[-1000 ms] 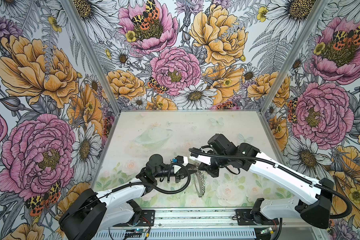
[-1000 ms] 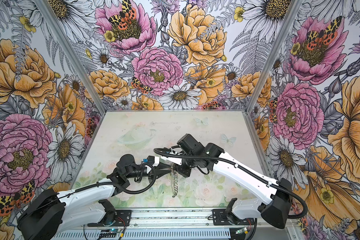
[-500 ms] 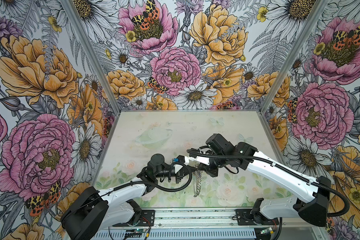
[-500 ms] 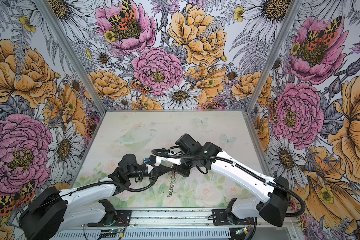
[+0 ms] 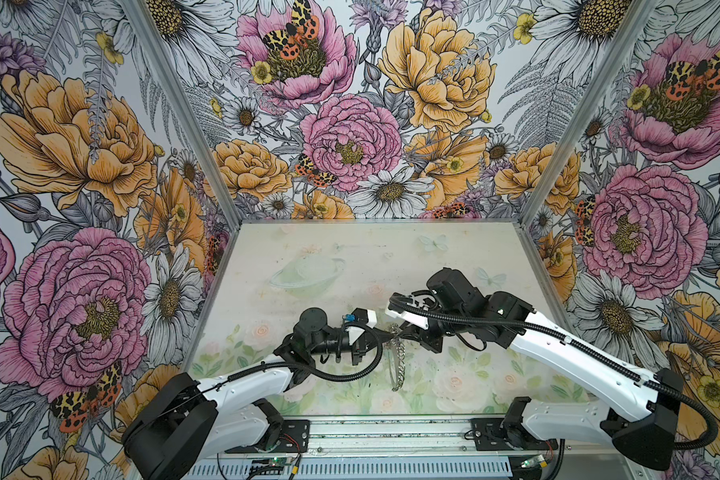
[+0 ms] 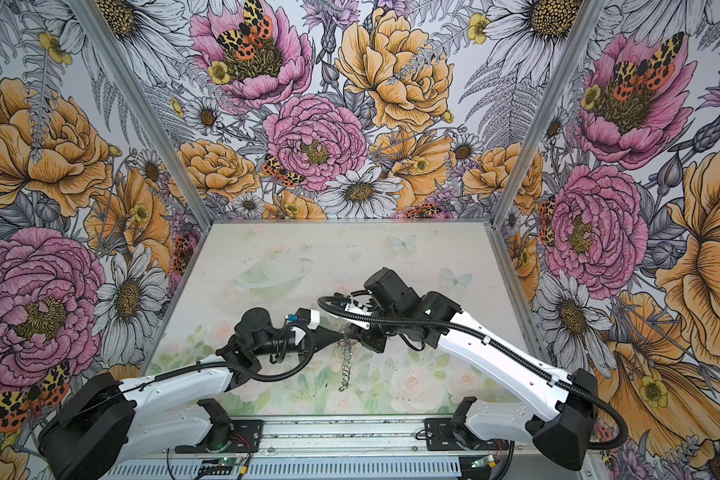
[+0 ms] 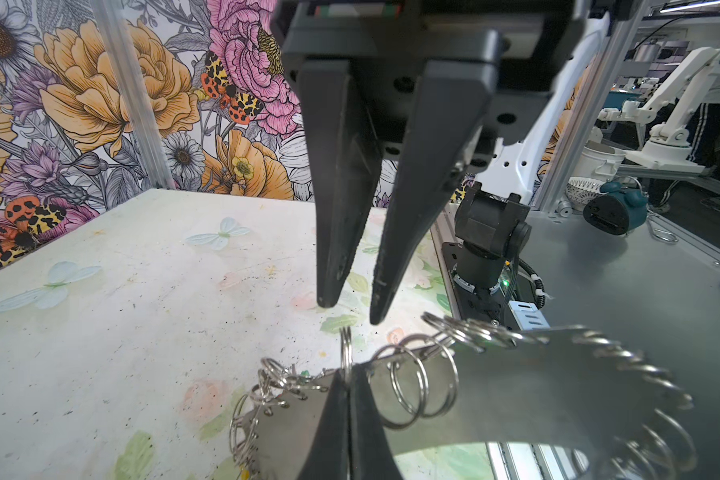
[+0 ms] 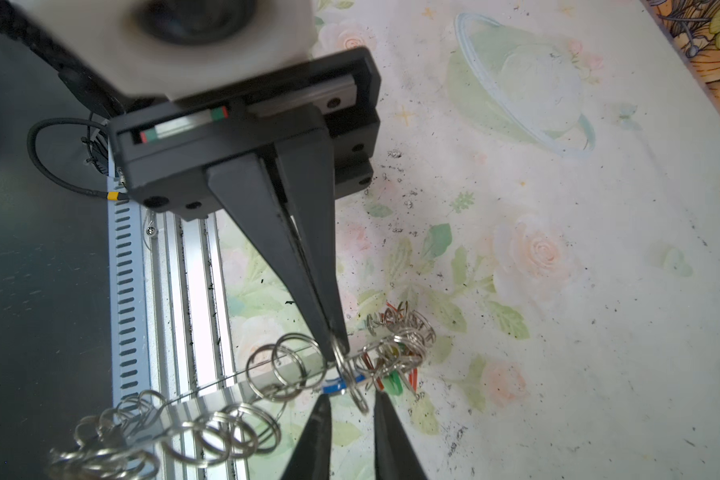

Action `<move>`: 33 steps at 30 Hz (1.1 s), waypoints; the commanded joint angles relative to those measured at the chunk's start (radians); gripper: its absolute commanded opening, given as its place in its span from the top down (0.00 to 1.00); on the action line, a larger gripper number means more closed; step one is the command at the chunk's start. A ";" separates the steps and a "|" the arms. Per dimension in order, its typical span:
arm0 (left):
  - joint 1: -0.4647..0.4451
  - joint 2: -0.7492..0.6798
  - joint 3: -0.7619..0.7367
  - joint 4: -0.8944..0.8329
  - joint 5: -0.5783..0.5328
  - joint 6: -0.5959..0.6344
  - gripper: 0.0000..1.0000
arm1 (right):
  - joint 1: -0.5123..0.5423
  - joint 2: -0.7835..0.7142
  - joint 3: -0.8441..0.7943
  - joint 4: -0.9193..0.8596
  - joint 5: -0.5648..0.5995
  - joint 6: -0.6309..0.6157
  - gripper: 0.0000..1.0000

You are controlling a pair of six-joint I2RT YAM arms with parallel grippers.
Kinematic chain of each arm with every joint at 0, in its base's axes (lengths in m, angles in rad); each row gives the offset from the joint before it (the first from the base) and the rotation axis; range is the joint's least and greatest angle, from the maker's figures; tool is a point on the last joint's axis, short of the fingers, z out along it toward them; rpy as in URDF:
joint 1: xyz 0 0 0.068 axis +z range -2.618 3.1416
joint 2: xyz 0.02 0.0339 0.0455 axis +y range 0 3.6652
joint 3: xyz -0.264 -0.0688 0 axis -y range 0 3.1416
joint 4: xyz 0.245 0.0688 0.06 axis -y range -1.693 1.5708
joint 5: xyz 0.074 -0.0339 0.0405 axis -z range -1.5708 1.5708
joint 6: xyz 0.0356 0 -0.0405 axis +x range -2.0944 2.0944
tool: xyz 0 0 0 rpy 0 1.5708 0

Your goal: Put the keys on the keyring

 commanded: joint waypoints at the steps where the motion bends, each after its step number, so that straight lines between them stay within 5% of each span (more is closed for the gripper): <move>1: 0.011 -0.007 -0.012 0.128 0.055 -0.038 1.00 | -0.016 -0.019 -0.024 0.044 -0.046 0.027 0.83; 13: 0.035 0.065 -0.008 0.306 0.175 -0.131 1.00 | -0.019 -0.031 -0.069 0.107 -0.139 0.076 0.86; 23: 0.041 0.078 -0.022 0.371 0.179 -0.154 1.00 | 0.013 -0.030 -0.112 0.177 -0.157 0.131 0.87; 33: 0.079 0.162 -0.042 0.634 0.184 -0.298 1.00 | 0.030 -0.042 -0.160 0.228 -0.129 0.157 0.87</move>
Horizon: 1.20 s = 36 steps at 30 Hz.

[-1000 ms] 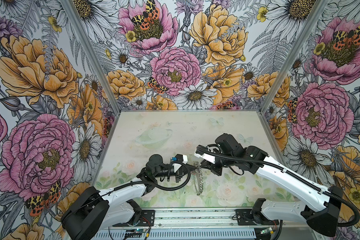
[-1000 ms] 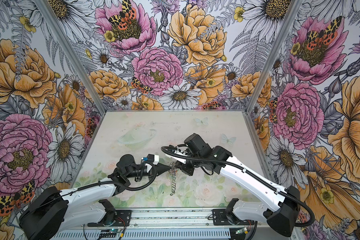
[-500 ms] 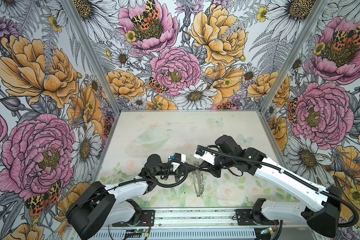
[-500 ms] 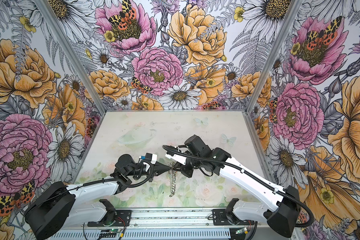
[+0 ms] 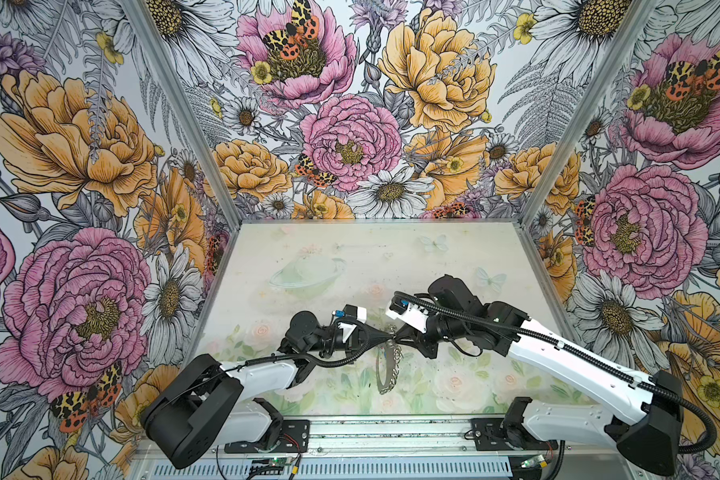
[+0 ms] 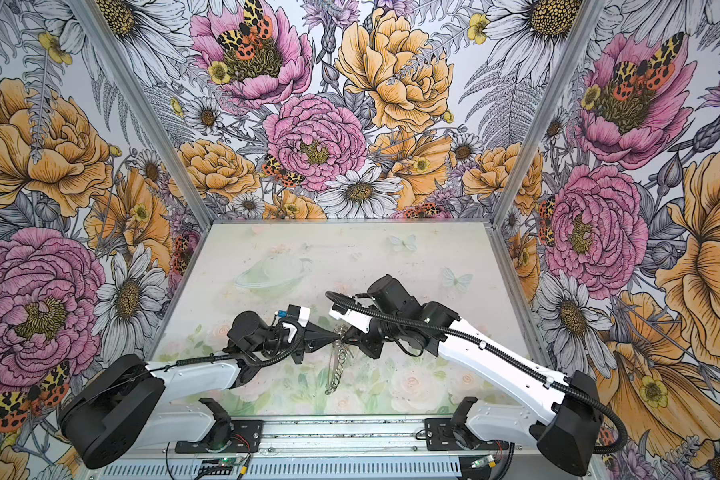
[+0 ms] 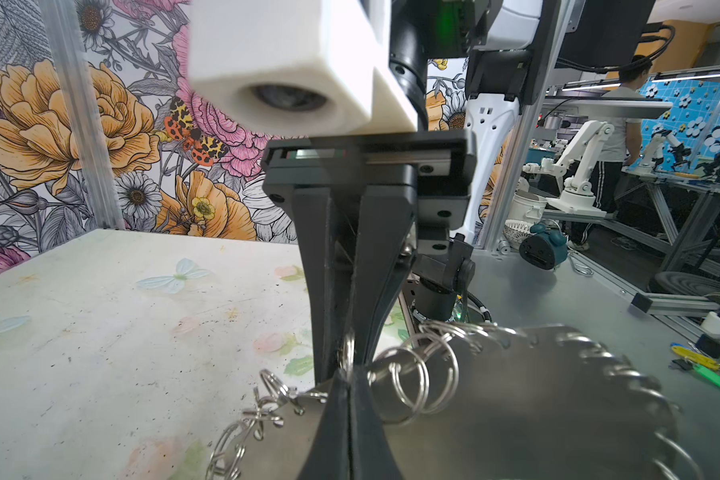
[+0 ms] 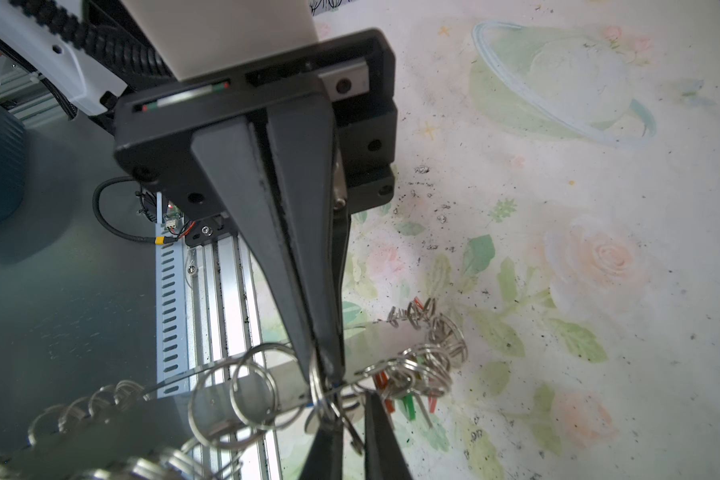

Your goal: Put the keys on the keyring

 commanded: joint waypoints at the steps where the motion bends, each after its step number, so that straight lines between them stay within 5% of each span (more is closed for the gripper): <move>1: 0.017 0.011 0.009 0.217 -0.009 -0.069 1.00 | 0.021 -0.024 -0.016 0.045 -0.005 0.021 0.86; 11: 0.013 -0.023 0.006 0.111 -0.013 -0.006 1.00 | 0.009 -0.168 -0.052 0.057 0.144 -0.014 0.80; 20: -0.004 -0.037 0.007 0.088 0.003 0.011 1.00 | 0.011 -0.171 -0.047 0.106 -0.015 -0.027 0.79; 36: -0.021 -0.028 0.010 0.120 0.039 -0.005 1.00 | 0.018 -0.116 -0.064 0.138 0.000 -0.014 0.84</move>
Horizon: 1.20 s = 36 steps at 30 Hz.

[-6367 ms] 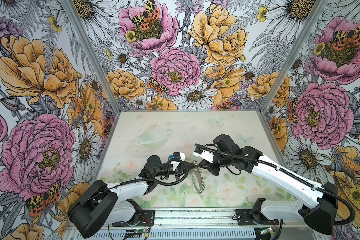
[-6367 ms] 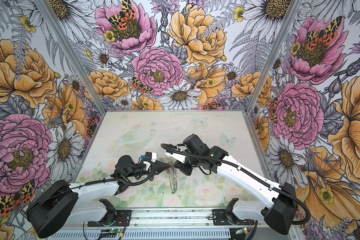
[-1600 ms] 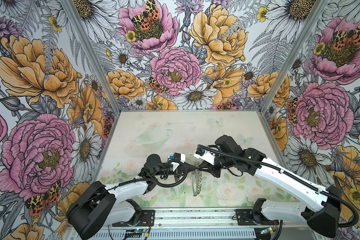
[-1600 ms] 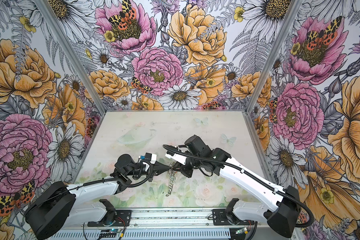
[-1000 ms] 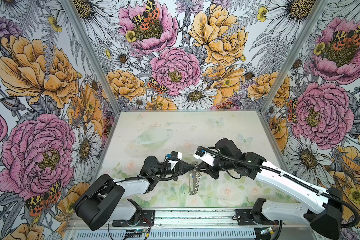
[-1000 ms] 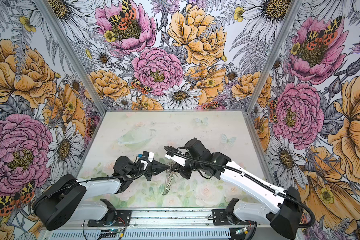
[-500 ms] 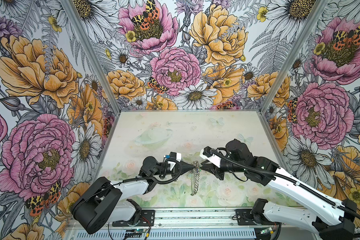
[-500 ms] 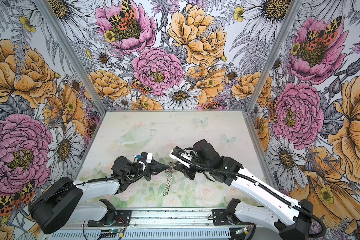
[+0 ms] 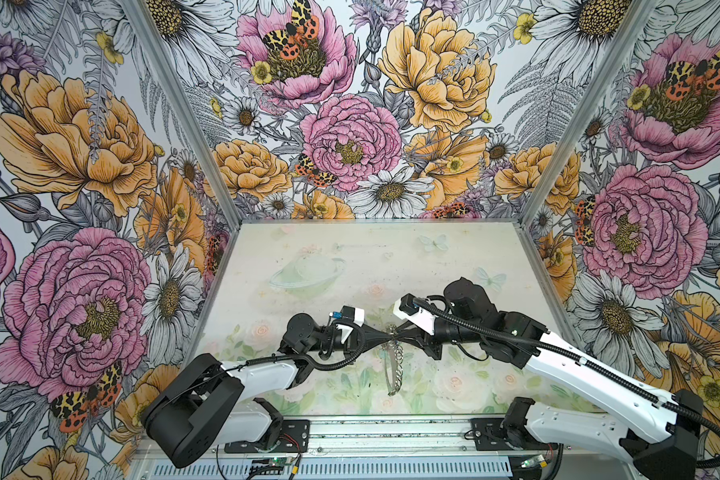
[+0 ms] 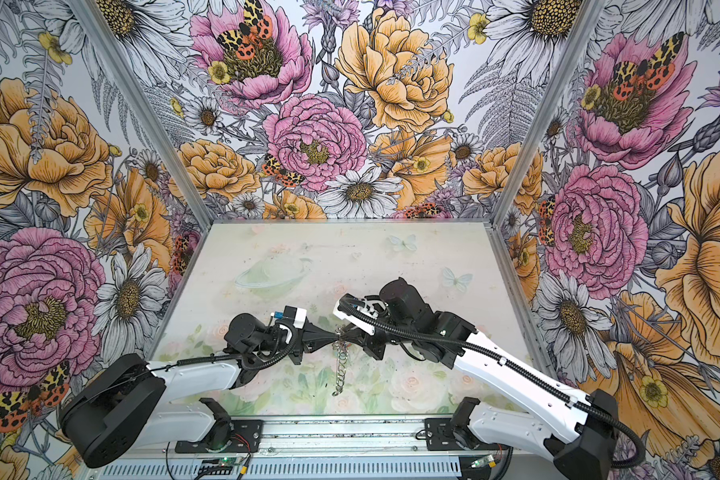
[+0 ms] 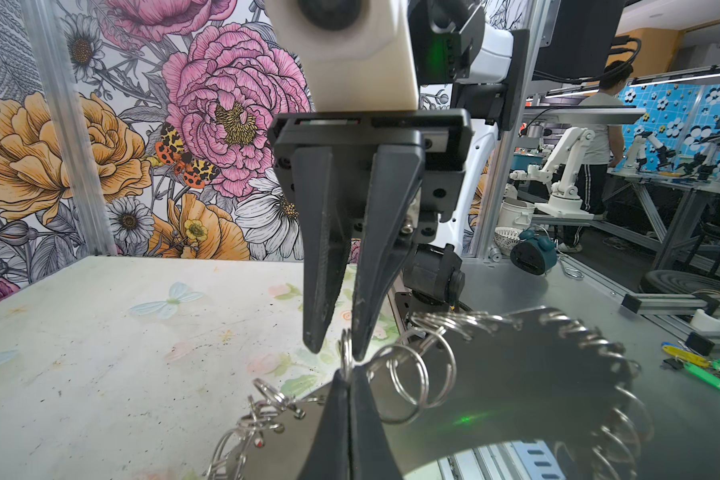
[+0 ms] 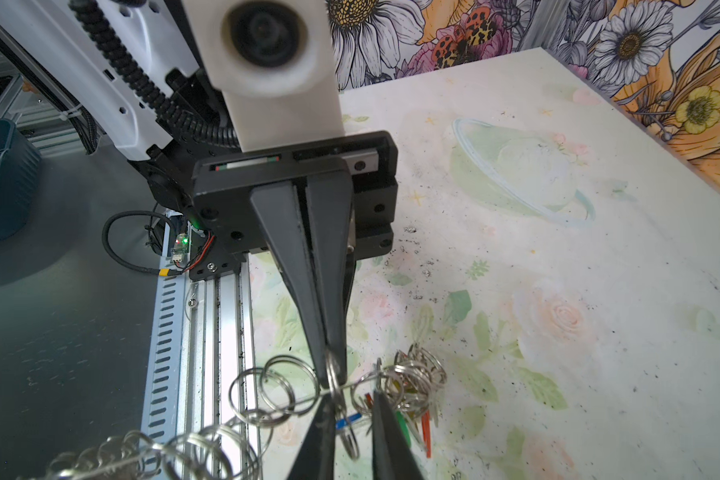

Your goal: Put the keys on the keyring

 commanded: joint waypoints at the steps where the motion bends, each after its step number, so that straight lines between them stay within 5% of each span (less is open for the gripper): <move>1: -0.006 -0.015 0.013 0.068 0.024 0.005 1.00 | 0.006 0.009 -0.007 0.023 -0.009 0.001 0.85; 9: 0.005 -0.027 0.005 0.014 -0.001 0.036 1.00 | 0.002 0.021 0.022 0.002 0.016 0.011 1.00; 16: 0.005 -0.174 0.049 -0.472 -0.177 0.287 0.79 | 0.001 0.086 0.148 -0.230 0.102 -0.054 1.00; 25: -0.011 -0.160 0.049 -0.439 -0.133 0.262 0.76 | 0.027 0.232 0.344 -0.440 0.119 -0.109 1.00; 36: -0.016 -0.127 0.066 -0.434 -0.103 0.240 0.79 | 0.057 0.288 0.404 -0.456 0.161 -0.147 1.00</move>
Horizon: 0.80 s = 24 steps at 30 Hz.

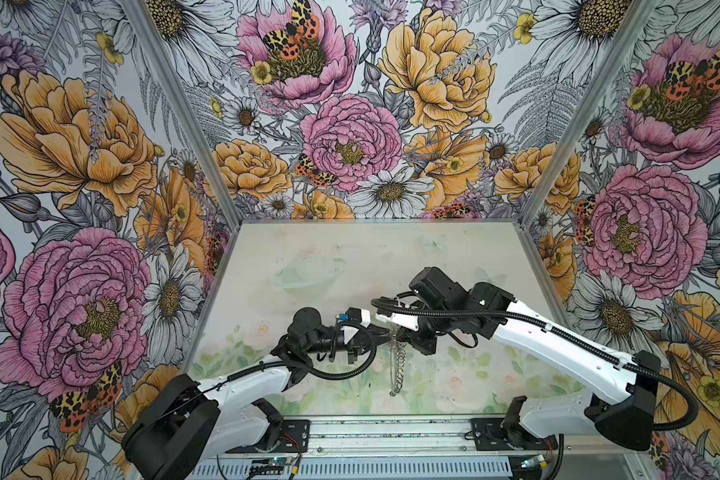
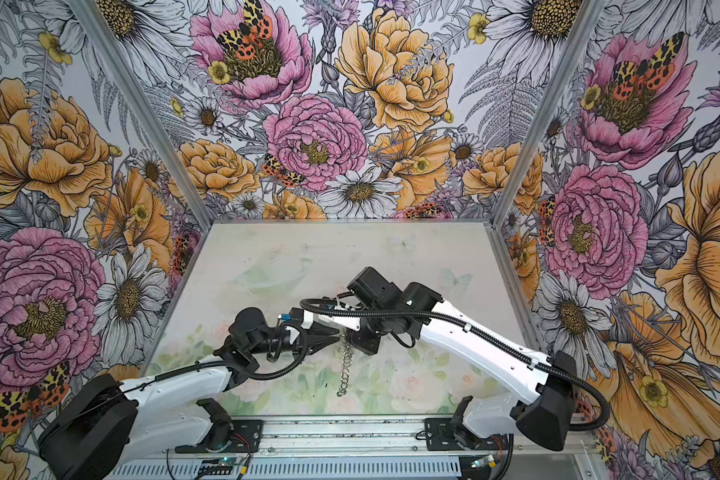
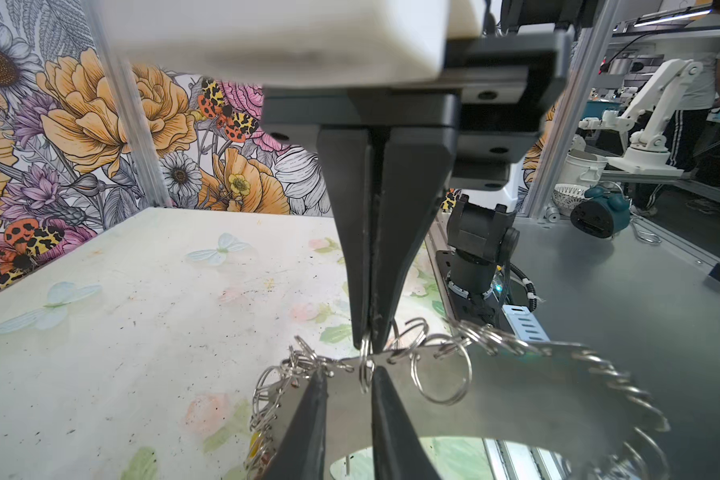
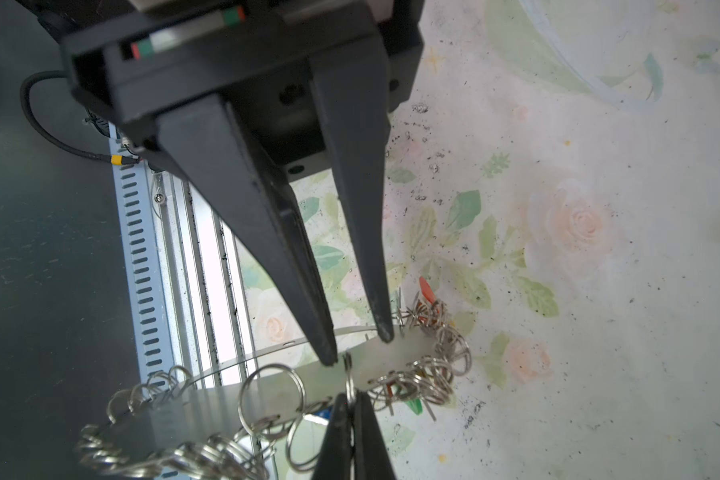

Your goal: Put the keys on the keyring

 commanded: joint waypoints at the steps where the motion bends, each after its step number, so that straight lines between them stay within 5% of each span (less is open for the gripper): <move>1: -0.008 0.012 0.029 0.001 0.029 -0.001 0.79 | 0.009 0.005 0.051 0.015 0.001 -0.021 1.00; 15: -0.013 0.028 0.040 -0.022 0.041 0.009 0.94 | 0.012 0.016 0.055 0.032 -0.019 -0.029 1.00; 24: -0.022 0.031 0.042 -0.043 0.040 0.022 0.86 | 0.008 0.012 0.048 0.059 -0.050 -0.014 1.00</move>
